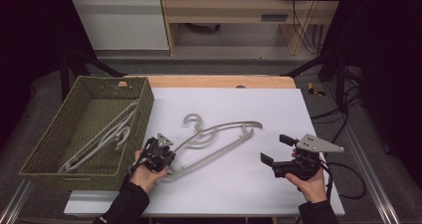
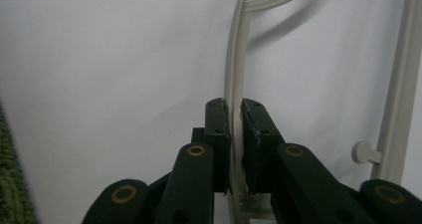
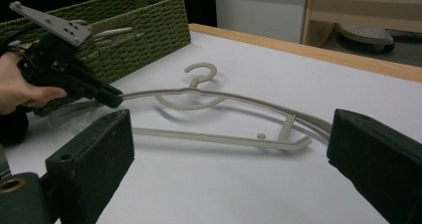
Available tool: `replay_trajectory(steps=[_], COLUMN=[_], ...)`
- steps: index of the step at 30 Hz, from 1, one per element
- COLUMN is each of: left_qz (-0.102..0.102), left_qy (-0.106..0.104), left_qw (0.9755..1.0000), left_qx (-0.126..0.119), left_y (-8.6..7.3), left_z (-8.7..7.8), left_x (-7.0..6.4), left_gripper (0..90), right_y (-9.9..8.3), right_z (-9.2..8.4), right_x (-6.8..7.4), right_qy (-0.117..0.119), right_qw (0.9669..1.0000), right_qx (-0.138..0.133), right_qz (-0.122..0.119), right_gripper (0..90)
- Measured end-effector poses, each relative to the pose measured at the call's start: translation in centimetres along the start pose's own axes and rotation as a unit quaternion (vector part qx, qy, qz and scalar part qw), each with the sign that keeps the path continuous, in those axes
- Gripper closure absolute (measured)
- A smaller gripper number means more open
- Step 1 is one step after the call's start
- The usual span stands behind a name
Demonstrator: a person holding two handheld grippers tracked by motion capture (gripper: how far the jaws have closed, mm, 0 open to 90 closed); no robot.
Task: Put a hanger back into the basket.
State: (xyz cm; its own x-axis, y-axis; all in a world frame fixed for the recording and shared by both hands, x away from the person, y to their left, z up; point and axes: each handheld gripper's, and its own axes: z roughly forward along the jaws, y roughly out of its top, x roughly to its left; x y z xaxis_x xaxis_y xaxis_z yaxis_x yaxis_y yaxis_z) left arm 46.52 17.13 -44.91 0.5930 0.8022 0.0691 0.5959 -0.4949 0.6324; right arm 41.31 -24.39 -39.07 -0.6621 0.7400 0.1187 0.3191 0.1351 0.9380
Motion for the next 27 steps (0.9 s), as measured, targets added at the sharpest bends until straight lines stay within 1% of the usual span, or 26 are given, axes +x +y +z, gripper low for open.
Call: replay_trajectory(steps=[2, 5, 6, 8, 10, 11, 12, 13, 14, 15, 17, 19, 20, 21, 24, 25, 27], left_qz=[-0.003, -0.005, -0.008, -0.003, -0.004, -0.008, -0.004, -0.006, -0.007, -0.008, -0.009, -0.009, -0.007, -0.008, -0.007, -0.002, -0.005], left_qy=[-0.01, -0.014, -0.013, -0.012, -0.014, -0.014, -0.015, -0.015, -0.019, -0.022, -0.029, -0.029, -0.03, -0.028, -0.025, -0.022, -0.021], left_qw=[0.9998, 0.9992, 0.9988, 0.9985, 0.9981, 0.9975, 0.9976, 0.9971, 0.9964, 0.9964, 0.9955, 0.9956, 0.9962, 0.9964, 0.9977, 0.9984, 0.999], left_qx=[-0.015, -0.036, -0.047, -0.053, -0.06, -0.068, -0.068, -0.074, -0.082, -0.081, -0.089, -0.088, -0.082, -0.08, -0.062, -0.052, -0.039], left_y=[0.2, 0.5, 0.6, 0.7, 0.7, 0.7, 0.8, 0.8, 0.9, 1.0, 1.2, 1.2, 1.2, 1.1, 0.9, 0.8, 0.6], left_z=[-0.8, -2.0, -2.4, -3.0, -3.4, -3.5, -3.7, -3.9, -4.1, -4.4, -5.0, -5.2, -5.0, -4.7, -3.5, -3.1, -2.0], left_x=[0.2, 0.3, 0.2, 0.3, 0.3, 0.2, 0.2, 0.1, 0.1, 0.1, 0.2, 0.2, 0.1, 0.0, -0.3, -0.3, -0.4], left_gripper=[82.3, 82.3, 82.3, 82.4, 82.4, 82.4, 82.4, 82.4, 82.4, 82.4, 82.4, 82.4, 82.3, 82.3, 82.2, 82.2, 82.1], right_y=[0.0, 0.0, 0.0, 0.1, 0.1, 0.1, 0.1, 0.1, 0.1, 0.1, 0.1, 0.1, 0.1, 0.1, 0.1, 0.1, 0.0], right_z=[-0.1, -0.2, -0.2, -0.3, -0.4, -0.4, -0.4, -0.4, -0.4, -0.4, -0.5, -0.5, -0.5, -0.5, -0.4, -0.3, -0.3], right_x=[-0.1, -0.1, -0.1, -0.2, -0.2, -0.2, -0.2, -0.2, -0.2, -0.2, -0.3, -0.3, -0.3, -0.3, -0.2, -0.2, -0.2], right_qy=[-0.001, -0.002, -0.002, -0.001, -0.001, -0.001, -0.001, -0.001, 0.0, -0.002, -0.002, -0.003, -0.001, 0.0, 0.0, 0.001, 0.001], right_qw=[1.0, 1.0, 1.0, 1.0, 1.0, 1.0, 1.0, 1.0, 1.0, 1.0, 1.0, 1.0, 1.0, 1.0, 1.0, 1.0, 1.0], right_qx=[0.0, -0.002, -0.003, -0.003, -0.004, -0.004, -0.004, -0.004, -0.005, -0.005, -0.006, -0.008, -0.009, -0.008, -0.002, -0.004, -0.003], right_qz=[-0.002, -0.001, 0.001, -0.001, -0.001, -0.001, -0.002, -0.002, -0.001, 0.0, 0.001, 0.0, 0.0, 0.002, -0.001, 0.0, -0.001], right_gripper=[4.9, 4.9, 4.9, 5.0, 5.0, 5.0, 5.0, 5.0, 5.0, 5.0, 5.0, 5.1, 5.1, 5.1, 5.1, 5.1, 5.2])
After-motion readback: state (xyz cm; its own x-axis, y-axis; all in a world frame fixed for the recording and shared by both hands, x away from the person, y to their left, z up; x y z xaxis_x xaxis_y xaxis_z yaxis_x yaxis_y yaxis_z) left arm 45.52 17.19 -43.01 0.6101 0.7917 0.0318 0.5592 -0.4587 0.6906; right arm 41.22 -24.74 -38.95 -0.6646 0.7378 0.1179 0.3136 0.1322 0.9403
